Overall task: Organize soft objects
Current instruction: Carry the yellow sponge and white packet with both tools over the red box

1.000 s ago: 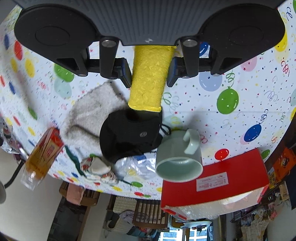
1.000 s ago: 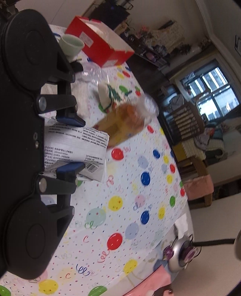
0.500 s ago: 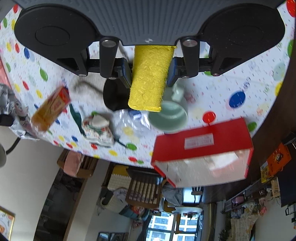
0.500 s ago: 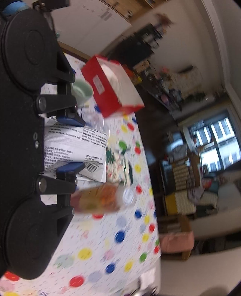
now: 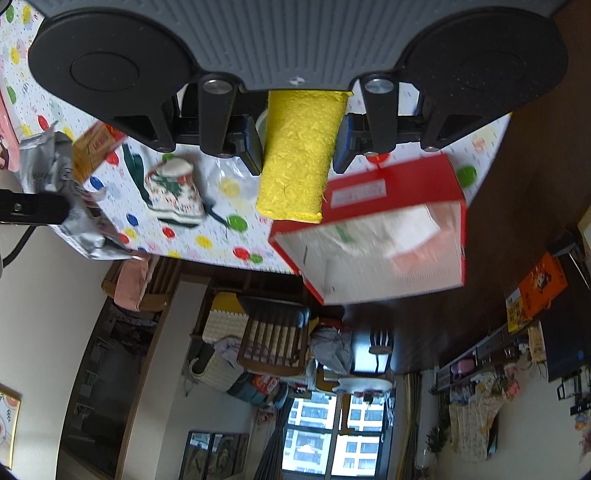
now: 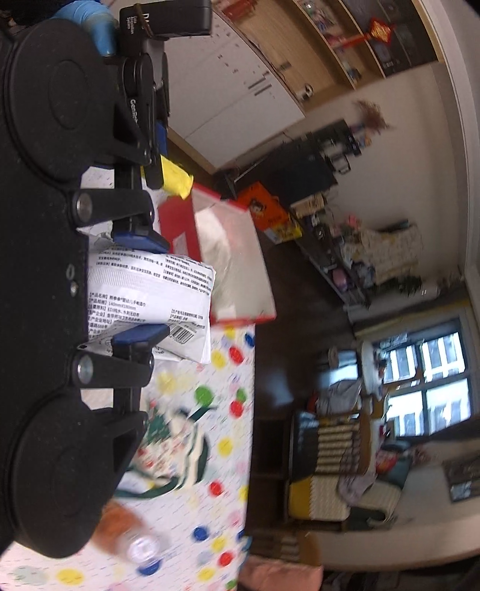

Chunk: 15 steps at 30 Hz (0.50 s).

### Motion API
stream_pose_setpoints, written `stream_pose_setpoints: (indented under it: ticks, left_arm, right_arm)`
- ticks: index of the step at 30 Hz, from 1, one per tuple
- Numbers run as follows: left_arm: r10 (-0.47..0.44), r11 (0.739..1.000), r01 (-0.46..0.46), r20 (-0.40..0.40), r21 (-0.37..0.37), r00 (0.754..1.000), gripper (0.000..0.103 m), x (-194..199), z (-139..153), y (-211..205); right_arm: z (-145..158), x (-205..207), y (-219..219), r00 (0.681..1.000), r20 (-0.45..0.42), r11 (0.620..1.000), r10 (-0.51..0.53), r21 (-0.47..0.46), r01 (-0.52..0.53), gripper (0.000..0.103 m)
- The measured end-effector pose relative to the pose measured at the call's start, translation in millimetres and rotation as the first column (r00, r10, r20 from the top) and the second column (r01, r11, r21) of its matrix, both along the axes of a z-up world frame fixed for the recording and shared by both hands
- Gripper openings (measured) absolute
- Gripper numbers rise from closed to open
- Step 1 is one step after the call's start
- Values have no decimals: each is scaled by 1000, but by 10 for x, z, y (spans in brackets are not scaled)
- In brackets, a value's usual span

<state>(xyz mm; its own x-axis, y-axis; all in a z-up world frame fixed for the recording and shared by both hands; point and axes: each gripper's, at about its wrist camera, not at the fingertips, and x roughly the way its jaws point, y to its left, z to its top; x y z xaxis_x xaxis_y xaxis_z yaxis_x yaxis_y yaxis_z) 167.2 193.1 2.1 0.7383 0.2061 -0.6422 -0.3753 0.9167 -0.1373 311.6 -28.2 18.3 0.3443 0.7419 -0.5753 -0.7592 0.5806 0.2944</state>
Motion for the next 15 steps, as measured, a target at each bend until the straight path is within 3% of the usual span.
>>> stream_pose_setpoints:
  ticks: [15]
  left_arm:
    - [1, 995, -4, 39, 95, 999, 40, 339, 390, 491]
  right_arm:
    - [273, 162, 1104, 991, 114, 997, 71, -9, -70, 40]
